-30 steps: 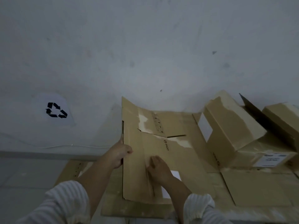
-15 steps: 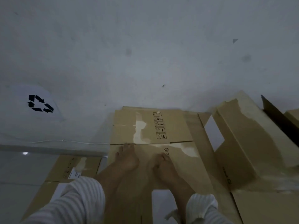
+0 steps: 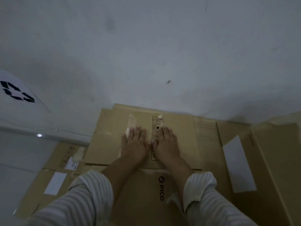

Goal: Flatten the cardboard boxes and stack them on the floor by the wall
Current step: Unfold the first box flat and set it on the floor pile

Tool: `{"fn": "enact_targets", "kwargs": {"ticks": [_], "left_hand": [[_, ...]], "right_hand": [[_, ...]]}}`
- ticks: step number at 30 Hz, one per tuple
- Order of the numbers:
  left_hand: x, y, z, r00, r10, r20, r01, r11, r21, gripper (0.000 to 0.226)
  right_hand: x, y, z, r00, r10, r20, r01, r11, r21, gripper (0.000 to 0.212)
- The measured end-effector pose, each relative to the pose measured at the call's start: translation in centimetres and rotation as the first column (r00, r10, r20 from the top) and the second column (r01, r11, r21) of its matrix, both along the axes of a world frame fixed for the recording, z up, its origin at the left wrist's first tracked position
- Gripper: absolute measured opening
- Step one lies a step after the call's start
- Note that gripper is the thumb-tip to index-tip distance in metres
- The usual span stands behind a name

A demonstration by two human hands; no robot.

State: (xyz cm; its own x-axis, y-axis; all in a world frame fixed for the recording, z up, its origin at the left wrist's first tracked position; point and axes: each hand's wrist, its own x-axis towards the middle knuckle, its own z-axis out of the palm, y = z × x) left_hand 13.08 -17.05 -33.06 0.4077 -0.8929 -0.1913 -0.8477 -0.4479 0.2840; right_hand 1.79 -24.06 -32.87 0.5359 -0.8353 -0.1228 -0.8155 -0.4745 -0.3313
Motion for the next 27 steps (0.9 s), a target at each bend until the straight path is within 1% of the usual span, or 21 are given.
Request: {"fn": "enact_targets", "kwargs": {"ticks": [3, 6, 10, 14, 16, 18, 24, 27], "left_hand": [[-0.3, -0.5, -0.9, 0.996, 0.028, 0.083, -0.027, 0.999, -0.016, 0.062], [-0.4, -0.6, -1.4, 0.993, 0.037, 0.111, -0.034, 0.999, -0.027, 0.063], [-0.4, -0.6, -1.0, 0.995, 0.027, 0.094, -0.027, 1.000, 0.001, 0.062], [0.2, -0.3, 0.2, 0.999, -0.027, 0.021, 0.027, 0.999, 0.035, 0.061], [0.6, 0.8, 0.7, 0.998, -0.050, 0.032, 0.049, 0.998, 0.041, 0.061], [0.4, 3.1, 0.8, 0.998, -0.051, 0.045, 0.049, 0.998, 0.049, 0.062], [-2.4, 12.7, 0.2, 0.997, -0.072, 0.010, 0.072, 0.997, 0.033, 0.064], [-4.6, 17.3, 0.0, 0.996, -0.087, 0.037, 0.086, 0.996, 0.016, 0.064]], "right_hand": [[0.3, -0.3, -1.2, 1.000, -0.001, -0.015, 0.000, 0.996, -0.093, 0.065], [0.3, -0.3, -1.8, 1.000, 0.003, -0.020, -0.006, 0.991, -0.135, 0.065], [0.4, -0.5, -1.7, 0.999, 0.010, -0.039, -0.014, 0.994, -0.110, 0.065], [0.2, -0.3, -0.8, 0.999, 0.030, -0.042, -0.031, 0.999, -0.037, 0.062], [-0.3, 0.7, -0.4, 0.998, 0.030, -0.047, -0.031, 0.999, -0.021, 0.062], [-1.0, 3.0, -0.2, 0.998, 0.015, -0.054, -0.016, 1.000, -0.014, 0.062], [-4.5, 13.4, -0.4, 0.999, 0.006, -0.045, -0.006, 1.000, 0.018, 0.060], [-6.2, 18.6, -0.6, 0.997, -0.011, -0.081, 0.011, 1.000, -0.001, 0.060]]}}
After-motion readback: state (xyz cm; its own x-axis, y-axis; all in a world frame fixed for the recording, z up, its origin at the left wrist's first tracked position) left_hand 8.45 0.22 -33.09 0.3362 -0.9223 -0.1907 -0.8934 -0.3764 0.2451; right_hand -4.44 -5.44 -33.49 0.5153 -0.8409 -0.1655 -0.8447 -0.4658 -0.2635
